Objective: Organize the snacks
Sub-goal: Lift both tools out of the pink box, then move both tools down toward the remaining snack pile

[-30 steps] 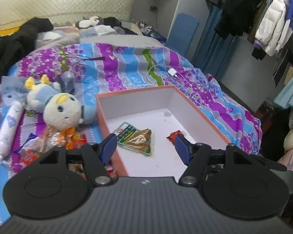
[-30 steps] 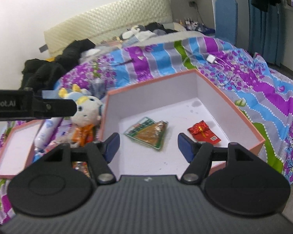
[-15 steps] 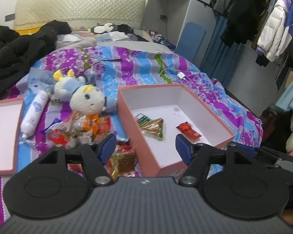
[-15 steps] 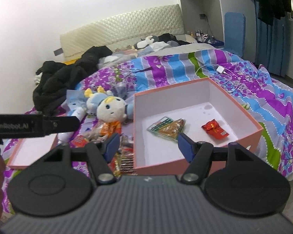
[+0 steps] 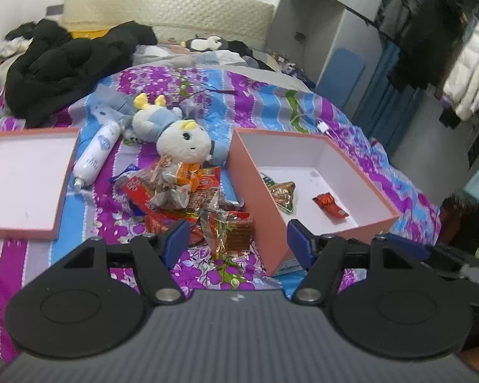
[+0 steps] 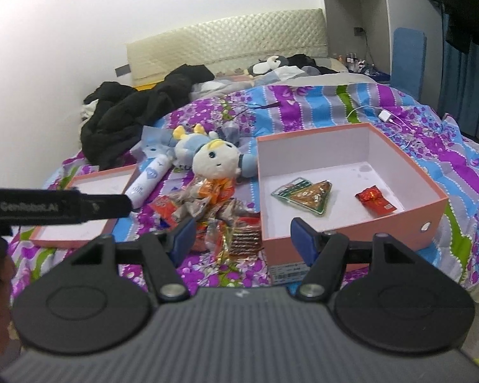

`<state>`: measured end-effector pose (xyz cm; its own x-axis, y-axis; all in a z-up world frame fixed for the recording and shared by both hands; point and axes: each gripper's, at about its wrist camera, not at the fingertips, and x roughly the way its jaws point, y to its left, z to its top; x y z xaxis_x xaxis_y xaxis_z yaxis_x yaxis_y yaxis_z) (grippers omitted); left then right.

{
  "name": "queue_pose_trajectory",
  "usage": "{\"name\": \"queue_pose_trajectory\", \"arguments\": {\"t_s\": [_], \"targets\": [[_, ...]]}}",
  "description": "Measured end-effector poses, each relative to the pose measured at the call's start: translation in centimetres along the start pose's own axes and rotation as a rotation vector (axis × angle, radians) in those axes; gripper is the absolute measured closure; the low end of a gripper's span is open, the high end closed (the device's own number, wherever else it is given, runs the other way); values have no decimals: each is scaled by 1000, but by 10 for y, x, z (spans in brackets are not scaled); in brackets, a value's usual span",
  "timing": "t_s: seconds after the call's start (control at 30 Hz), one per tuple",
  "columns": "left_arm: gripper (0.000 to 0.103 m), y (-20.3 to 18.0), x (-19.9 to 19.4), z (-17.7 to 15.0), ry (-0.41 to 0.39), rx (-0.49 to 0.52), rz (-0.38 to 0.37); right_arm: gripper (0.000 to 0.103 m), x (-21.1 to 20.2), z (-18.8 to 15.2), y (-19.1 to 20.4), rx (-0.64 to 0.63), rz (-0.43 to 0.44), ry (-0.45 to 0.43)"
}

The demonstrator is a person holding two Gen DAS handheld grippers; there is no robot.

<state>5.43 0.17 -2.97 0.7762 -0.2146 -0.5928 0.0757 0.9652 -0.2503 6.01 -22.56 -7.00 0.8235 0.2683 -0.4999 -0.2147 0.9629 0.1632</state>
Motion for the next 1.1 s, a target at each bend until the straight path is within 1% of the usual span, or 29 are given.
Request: {"name": "queue_pose_trajectory", "arguments": {"t_s": [0.1, 0.2, 0.3, 0.43, 0.6, 0.67, 0.73, 0.8, 0.87, 1.0, 1.1], "targets": [[31, 8, -8, -3, -3, -18, 14, 35, 1, -1, 5, -17, 4, -2], [31, 13, -13, -9, 1, -12, 24, 35, 0, -5, 10, -32, 16, 1], [31, 20, -12, -18, 25, -25, 39, 35, 1, -12, 15, -49, 27, 15], [30, 36, -1, -26, 69, -86, 42, 35, 8, -18, 18, -68, 27, 43], [28, 54, 22, -28, 107, -129, 45, 35, 23, -22, 22, -111, 26, 62], [26, 65, 31, -27, 102, -175, 7, 35, 33, -22, 24, -142, 26, 75], [23, 79, 42, -27, 110, -238, -1, 36, 43, -22, 28, -167, 39, 87], [22, 95, 53, -27, 116, -291, -22, 36, 54, -21, 35, -197, 55, 104], [22, 110, 66, -27, 129, -339, -26, 36, 66, -21, 44, -239, 58, 111], [22, 141, 100, -27, 175, -415, -25, 36, 98, -23, 62, -326, 46, 131], [22, 162, 129, -27, 208, -461, -47, 36, 125, -28, 72, -387, 22, 152]]}}
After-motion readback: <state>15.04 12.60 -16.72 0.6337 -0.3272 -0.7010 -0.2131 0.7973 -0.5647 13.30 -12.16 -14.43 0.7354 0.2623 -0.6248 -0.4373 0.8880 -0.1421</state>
